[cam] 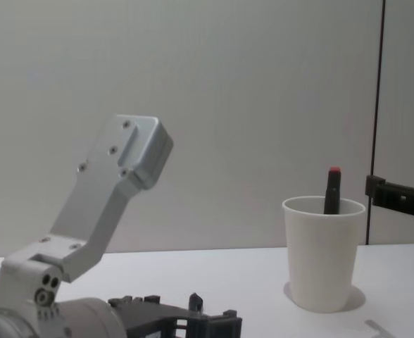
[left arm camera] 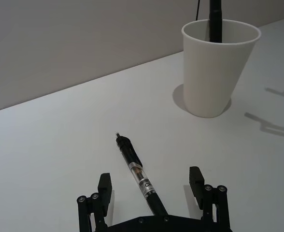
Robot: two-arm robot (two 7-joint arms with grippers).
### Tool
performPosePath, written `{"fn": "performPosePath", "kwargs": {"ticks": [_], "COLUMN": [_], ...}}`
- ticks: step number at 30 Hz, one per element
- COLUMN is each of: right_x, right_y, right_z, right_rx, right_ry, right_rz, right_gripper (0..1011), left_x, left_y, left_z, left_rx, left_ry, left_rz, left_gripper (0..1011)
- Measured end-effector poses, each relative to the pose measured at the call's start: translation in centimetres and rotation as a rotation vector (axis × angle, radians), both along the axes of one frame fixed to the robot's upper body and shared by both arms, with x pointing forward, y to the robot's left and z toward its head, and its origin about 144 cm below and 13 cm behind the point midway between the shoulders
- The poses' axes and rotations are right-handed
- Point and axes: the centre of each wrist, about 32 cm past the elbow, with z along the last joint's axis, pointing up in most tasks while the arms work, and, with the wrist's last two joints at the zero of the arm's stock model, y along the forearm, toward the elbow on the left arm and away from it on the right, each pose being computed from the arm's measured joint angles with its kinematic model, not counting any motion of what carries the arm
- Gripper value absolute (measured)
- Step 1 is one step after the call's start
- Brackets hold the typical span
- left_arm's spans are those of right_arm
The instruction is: Place the pen into the pen holder.
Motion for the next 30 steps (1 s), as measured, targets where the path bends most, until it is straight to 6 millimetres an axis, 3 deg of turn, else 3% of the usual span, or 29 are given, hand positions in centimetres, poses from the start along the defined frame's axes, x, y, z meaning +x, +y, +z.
{"fn": "performPosePath", "kwargs": {"ticks": [30], "right_x": [0.0], "right_y": [0.0], "right_z": [0.0], "right_rx": [0.000], "right_ry": [0.000], "right_rz": [0.000], "right_gripper": [1002], "left_x": [-0.2], "left_y": [-2.2], "left_z": [0.0], "left_rx": [0.071], "left_ry": [0.001], "left_rz": [0.058], "left_gripper": [1001]}}
